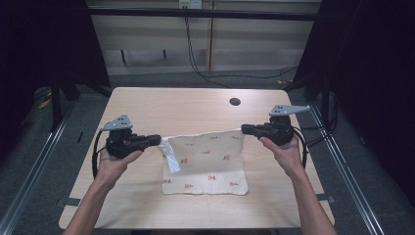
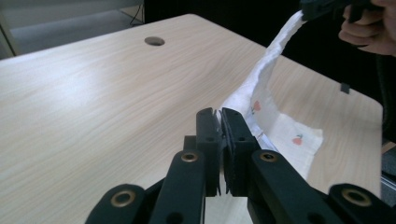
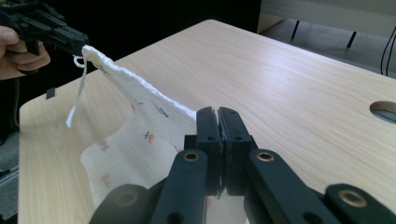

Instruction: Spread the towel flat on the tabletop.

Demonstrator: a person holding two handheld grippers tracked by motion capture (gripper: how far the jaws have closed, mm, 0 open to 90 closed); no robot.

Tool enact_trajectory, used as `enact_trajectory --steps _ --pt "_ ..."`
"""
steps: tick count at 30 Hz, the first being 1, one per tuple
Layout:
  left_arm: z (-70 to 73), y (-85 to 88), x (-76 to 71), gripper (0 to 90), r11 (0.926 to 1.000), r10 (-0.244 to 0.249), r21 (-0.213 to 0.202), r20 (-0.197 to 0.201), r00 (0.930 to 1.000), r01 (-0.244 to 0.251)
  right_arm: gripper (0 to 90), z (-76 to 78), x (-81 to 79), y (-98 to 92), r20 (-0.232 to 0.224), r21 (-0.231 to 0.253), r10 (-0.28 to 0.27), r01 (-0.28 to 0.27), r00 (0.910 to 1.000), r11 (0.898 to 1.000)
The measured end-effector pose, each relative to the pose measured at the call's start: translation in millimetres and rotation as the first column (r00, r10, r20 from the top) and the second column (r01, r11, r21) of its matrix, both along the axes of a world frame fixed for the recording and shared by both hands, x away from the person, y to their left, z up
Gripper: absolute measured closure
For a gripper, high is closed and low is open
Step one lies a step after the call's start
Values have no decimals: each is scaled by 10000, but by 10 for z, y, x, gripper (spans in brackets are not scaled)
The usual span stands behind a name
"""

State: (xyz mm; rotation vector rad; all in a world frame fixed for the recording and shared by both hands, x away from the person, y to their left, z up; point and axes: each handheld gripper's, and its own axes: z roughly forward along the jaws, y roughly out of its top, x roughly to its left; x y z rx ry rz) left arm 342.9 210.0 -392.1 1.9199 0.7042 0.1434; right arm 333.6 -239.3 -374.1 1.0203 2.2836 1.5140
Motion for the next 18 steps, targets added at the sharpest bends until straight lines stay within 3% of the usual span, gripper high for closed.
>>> enact_trajectory --steps 4,9,18 --pt "-121 -24 154 867 9996 193 -194 -413 9990 -201 883 -81 43 -5 -34 -165 -104 104 9999 9998" --pt "-181 -53 253 867 9996 254 -144 -502 9984 -261 883 -224 115 -19 -112 -170 -170 168 9998 9997" --pt "-428 -131 471 858 9987 437 307 -864 9953 -412 883 -471 335 -20 -504 40 -460 463 9977 9989"
